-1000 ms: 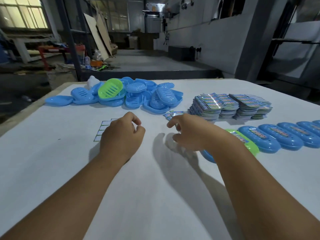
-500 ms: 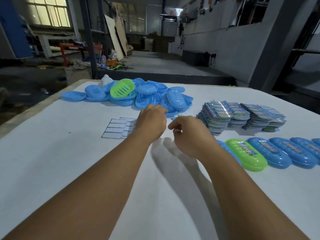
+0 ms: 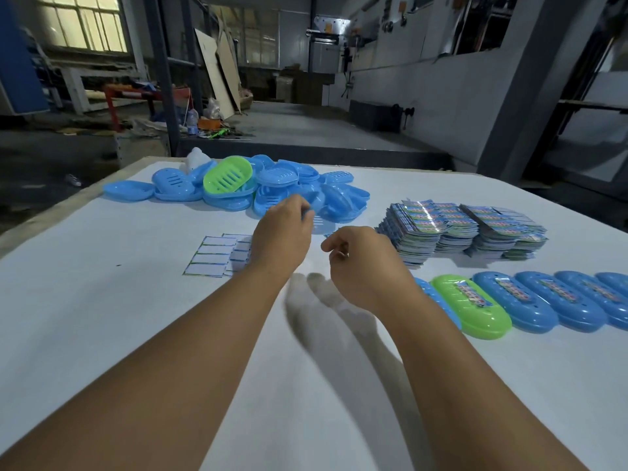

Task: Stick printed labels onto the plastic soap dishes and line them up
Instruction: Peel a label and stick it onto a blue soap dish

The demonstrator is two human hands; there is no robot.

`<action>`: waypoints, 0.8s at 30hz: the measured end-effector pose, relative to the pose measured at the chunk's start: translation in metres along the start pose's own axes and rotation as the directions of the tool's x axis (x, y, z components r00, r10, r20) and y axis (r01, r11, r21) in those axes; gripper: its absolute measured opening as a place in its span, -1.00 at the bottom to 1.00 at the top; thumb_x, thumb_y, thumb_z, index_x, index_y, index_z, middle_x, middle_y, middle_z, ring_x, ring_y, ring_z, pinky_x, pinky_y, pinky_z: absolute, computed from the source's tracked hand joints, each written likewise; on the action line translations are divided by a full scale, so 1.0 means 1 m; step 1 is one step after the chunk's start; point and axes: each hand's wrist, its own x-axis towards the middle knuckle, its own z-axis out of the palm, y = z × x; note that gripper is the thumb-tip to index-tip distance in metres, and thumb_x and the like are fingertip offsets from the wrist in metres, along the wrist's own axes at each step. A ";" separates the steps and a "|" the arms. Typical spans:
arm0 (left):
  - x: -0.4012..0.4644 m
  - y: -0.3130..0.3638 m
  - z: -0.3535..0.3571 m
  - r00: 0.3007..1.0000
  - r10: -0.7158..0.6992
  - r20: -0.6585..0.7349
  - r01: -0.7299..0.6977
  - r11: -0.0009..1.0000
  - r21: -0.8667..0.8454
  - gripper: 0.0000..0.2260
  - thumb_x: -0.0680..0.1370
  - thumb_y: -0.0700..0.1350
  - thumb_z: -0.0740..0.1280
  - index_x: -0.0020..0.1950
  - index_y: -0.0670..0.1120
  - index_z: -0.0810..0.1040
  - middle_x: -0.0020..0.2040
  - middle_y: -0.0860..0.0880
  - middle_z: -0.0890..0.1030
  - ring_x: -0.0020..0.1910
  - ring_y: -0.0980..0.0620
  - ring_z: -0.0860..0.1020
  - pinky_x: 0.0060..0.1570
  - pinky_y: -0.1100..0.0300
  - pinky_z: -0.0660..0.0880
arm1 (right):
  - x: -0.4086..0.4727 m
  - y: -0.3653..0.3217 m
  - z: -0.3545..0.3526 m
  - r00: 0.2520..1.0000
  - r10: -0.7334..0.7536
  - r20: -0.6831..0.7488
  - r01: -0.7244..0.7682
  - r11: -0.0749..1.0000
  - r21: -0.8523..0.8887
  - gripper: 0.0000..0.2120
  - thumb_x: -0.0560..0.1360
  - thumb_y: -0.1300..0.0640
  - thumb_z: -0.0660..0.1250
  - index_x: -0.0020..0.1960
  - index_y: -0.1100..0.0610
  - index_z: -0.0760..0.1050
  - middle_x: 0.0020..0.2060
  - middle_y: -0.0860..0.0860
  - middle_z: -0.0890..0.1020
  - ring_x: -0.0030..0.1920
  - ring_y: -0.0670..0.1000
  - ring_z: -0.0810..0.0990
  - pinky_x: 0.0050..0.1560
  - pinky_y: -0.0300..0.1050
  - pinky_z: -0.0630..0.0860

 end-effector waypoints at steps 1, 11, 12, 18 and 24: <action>-0.001 -0.001 -0.002 0.998 -0.065 -0.026 0.062 0.994 -0.095 -0.86 0.65 -0.02 0.24 0.04 -0.07 0.49 -0.04 -0.04 0.63 -0.03 -0.10 0.57 -0.05 0.02 0.46 | 0.000 0.000 0.000 1.000 0.008 0.006 -0.008 1.000 0.002 -0.70 0.51 0.20 0.24 0.13 -0.05 0.62 0.00 -0.12 0.66 0.08 0.01 0.60 0.17 -0.02 0.54; -0.012 0.001 -0.025 0.830 -0.531 0.171 0.442 0.438 -0.783 -0.88 0.66 -0.11 0.26 -0.04 -0.11 0.50 -0.24 -0.05 0.69 -0.34 0.13 0.66 -0.34 0.27 0.55 | 0.001 0.002 0.002 0.996 -0.019 -0.090 0.024 0.998 0.060 -0.61 0.57 0.06 0.31 0.39 -0.04 0.42 0.23 -0.01 0.52 0.19 0.04 0.52 0.14 -0.07 0.44; -0.016 0.002 -0.029 0.815 -0.544 0.199 0.454 0.386 -0.803 -0.87 0.66 -0.12 0.27 -0.06 -0.10 0.51 -0.29 -0.02 0.68 -0.36 0.12 0.66 -0.35 0.27 0.54 | 0.001 0.002 0.002 0.994 -0.030 -0.101 0.036 0.997 0.062 -0.57 0.57 0.03 0.33 0.42 -0.04 0.39 0.26 0.02 0.49 0.23 0.06 0.50 0.16 -0.07 0.42; -0.046 0.015 -0.058 0.767 -0.515 0.384 0.570 0.271 -0.775 -0.84 0.64 -0.18 0.27 -0.10 -0.15 0.58 -0.32 -0.04 0.70 -0.29 -0.03 0.67 -0.41 0.29 0.49 | 0.001 0.000 0.005 0.994 -0.084 -0.066 0.089 0.993 0.076 -0.36 0.54 -0.15 0.38 0.55 -0.07 0.23 0.44 0.06 0.39 0.42 0.10 0.36 0.35 -0.05 0.31; -0.065 0.014 -0.085 0.697 -0.554 0.456 0.636 0.183 -0.749 -0.89 0.64 -0.21 0.25 -0.01 -0.17 0.56 -0.23 -0.11 0.72 -0.26 -0.05 0.69 -0.45 0.31 0.49 | -0.003 -0.002 0.011 0.981 -0.187 0.057 0.180 0.978 0.109 -0.49 0.54 -0.20 0.37 0.44 -0.12 0.39 0.31 -0.02 0.55 0.16 -0.03 0.50 -0.07 -0.33 0.34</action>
